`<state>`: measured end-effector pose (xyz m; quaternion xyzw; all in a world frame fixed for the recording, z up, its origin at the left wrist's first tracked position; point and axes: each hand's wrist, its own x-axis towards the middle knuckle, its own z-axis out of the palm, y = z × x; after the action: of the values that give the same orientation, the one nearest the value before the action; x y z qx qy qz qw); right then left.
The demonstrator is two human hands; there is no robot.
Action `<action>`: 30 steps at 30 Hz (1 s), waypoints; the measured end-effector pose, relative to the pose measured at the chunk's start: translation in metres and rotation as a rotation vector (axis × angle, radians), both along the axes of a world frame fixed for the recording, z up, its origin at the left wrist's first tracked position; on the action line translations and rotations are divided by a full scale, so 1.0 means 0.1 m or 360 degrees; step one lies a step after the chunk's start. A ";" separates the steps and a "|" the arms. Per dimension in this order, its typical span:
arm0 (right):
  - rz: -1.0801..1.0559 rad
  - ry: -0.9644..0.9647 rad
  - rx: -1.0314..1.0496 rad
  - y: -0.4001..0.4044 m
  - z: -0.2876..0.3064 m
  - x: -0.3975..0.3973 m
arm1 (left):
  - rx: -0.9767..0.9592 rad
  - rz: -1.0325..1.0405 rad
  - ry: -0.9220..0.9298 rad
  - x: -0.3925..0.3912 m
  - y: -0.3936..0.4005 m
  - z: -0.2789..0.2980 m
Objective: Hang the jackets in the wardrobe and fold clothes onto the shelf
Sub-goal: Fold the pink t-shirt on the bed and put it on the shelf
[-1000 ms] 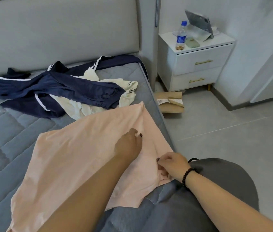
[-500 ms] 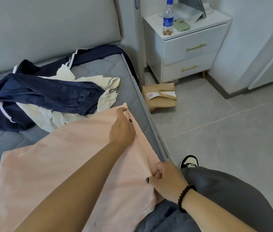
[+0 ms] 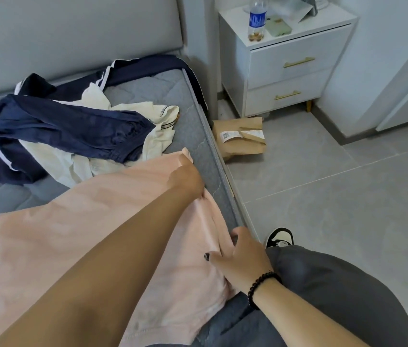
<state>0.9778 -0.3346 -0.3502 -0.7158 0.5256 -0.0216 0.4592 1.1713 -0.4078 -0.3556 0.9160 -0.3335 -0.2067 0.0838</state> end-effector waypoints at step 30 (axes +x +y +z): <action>0.0312 -0.0573 -0.0701 0.54 1.39 0.43 | -0.0941 -0.0005 0.0926 1.09 1.25 1.48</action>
<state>1.0205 -0.2803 -0.2107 -0.8302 0.3466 -0.2173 0.3786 1.2798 -0.2831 -0.2077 0.7553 -0.3422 -0.3523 0.4338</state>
